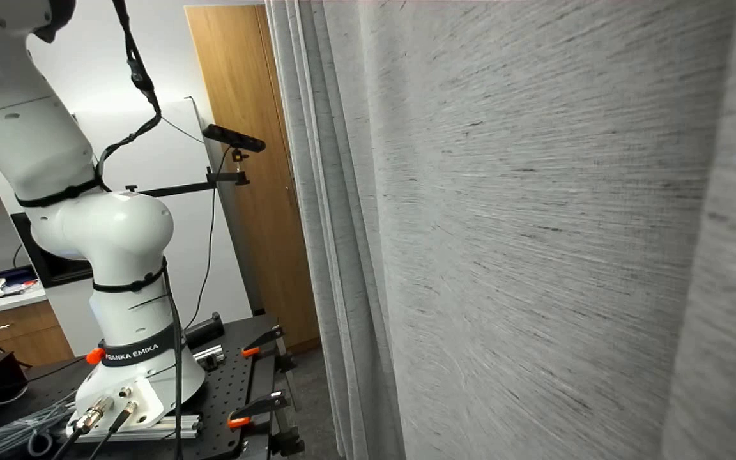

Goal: Close the curtain

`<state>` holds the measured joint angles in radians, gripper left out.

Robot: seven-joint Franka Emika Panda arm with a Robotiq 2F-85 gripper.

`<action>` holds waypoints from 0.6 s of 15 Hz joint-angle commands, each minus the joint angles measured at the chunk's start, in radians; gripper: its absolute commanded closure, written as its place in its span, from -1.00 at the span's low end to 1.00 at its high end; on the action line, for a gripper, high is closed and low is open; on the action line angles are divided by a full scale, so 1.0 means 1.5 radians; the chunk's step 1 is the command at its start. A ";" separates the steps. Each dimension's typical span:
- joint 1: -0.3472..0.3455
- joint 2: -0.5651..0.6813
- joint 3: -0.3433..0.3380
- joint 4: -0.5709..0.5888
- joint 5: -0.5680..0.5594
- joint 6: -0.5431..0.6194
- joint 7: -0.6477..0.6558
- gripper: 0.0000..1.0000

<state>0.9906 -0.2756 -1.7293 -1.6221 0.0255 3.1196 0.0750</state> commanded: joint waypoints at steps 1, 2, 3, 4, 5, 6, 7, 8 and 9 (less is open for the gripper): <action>0.120 -0.081 -0.075 -0.003 -0.048 -0.052 -0.044 0.99; 0.151 -0.101 -0.082 0.005 -0.060 -0.053 -0.051 0.99; 0.178 -0.119 -0.090 0.014 -0.070 -0.057 -0.056 0.99; 0.203 -0.137 -0.095 0.024 -0.080 -0.059 -0.062 0.99; 0.225 -0.158 -0.096 0.033 -0.088 -0.060 -0.071 0.99; 0.243 -0.177 -0.094 0.041 -0.093 -0.060 -0.079 0.99; 0.258 -0.186 -0.097 0.043 -0.098 -0.059 -0.084 0.99; 0.270 -0.200 -0.095 0.049 -0.102 -0.059 -0.092 0.99; 0.283 -0.208 -0.097 0.051 -0.104 -0.057 -0.097 0.99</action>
<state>1.3523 -0.4779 -1.8280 -1.5379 -0.0935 3.1196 -0.0106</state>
